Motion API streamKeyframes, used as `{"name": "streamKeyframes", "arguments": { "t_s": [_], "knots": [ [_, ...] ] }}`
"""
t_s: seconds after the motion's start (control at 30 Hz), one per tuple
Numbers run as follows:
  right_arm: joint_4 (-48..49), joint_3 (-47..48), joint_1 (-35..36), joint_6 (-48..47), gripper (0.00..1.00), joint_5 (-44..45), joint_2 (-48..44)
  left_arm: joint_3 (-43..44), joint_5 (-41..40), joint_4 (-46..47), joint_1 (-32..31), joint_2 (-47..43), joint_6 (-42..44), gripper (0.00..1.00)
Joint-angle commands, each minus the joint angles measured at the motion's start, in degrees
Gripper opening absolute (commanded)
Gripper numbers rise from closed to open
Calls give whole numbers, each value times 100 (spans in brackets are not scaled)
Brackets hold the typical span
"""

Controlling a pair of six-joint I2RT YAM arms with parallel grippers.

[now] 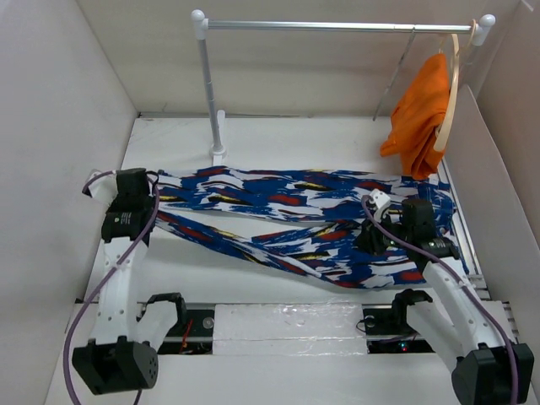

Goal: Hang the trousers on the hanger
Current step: Fold the trousers

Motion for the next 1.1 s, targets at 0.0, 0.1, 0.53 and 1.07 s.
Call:
{"name": "streamKeyframes", "arguments": {
  "t_s": [0.0,0.1,0.53,1.07],
  "knots": [
    [-6,447,232,131,37,415,9,443,-530,-888,4,-369,-89,0],
    [-94,728,294,360,53,1013,71,698,-794,-1119,-171,-800,-143,0],
    [749,202,-1349,1257,44,1814,1142,742,138,-390,-584,-1452,691,0],
    [2658,913,-1525,1952,31,962,3289,1050,551,340,-1076,-678,2221,0]
  ]
}}
